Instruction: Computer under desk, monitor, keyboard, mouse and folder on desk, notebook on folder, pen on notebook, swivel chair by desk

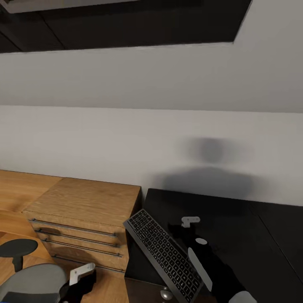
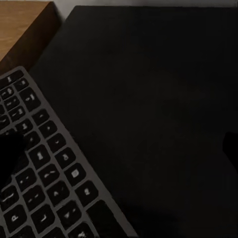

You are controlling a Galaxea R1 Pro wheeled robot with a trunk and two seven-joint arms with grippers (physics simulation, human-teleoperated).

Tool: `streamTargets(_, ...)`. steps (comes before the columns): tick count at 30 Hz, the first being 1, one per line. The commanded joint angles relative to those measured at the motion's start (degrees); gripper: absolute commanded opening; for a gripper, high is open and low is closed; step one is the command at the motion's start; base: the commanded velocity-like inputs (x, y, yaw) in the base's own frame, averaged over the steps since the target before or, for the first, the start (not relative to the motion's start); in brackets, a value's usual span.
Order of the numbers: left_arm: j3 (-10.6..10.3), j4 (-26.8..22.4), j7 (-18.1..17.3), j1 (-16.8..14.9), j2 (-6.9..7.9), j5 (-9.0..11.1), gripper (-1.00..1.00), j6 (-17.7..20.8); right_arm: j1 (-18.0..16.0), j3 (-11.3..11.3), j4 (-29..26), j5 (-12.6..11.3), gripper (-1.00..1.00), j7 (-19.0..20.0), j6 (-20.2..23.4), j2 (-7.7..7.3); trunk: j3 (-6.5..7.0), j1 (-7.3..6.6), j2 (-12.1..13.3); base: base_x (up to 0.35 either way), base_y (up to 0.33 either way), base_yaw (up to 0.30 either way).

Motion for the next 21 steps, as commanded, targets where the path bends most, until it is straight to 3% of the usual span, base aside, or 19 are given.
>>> streamTargets(1,-0.04,-2.81,0.31,0.00,0.02,0.46,1.00,3.71,-1.68,0.15,1.22,-0.65,1.00,-0.52,0.65,0.05,-0.10,0.01,-0.06,0.000,0.000,0.000)
streamTargets(3,0.02,-7.33,0.37,0.00,0.02,0.51,1.00,9.81,-4.97,0.11,4.29,-0.70,1.00,-0.50,1.34,0.32,-0.10,0.01,-0.06,0.000,0.000,0.000)
streamTargets(4,0.03,-11.50,0.40,0.00,0.02,0.58,1.00,15.28,-8.27,0.09,8.16,-0.79,1.00,-0.49,1.79,0.72,-0.10,0.01,-0.06,0.000,0.000,0.000)
streamTargets(8,-0.06,-21.66,0.45,-0.01,-0.53,1.09,1.00,25.03,-15.25,0.06,18.05,-1.26,1.00,-0.38,2.27,1.93,-0.10,0.01,-0.06,0.000,0.000,0.000)
streamTargets(11,-0.06,-26.95,0.46,-0.01,-1.44,1.86,1.00,28.43,-17.75,-0.15,22.20,-1.83,1.00,-0.41,2.02,2.64,-0.10,0.01,-0.06,0.000,0.000,0.000)
streamTargets(13,-0.01,-30.34,0.46,-0.01,-2.64,2.55,1.00,30.70,-19.32,-1.27,25.07,-3.65,1.00,-0.41,1.05,3.17,-0.10,0.01,-0.06,0.000,0.000,0.000)
streamTargets(16,0.02,-31.61,0.46,-0.01,-3.47,2.91,1.00,31.69,-20.00,-2.00,26.94,-6.67,1.00,-0.34,-0.61,3.52,-0.10,0.01,-0.06,0.000,0.000,0.000)
streamTargets(21,0.22,-32.30,0.47,-0.01,-3.76,3.04,1.00,31.98,-20.15,-2.35,27.68,-9.42,1.00,-0.40,-0.77,3.92,-0.10,0.01,-0.06,0.000,0.000,0.000)
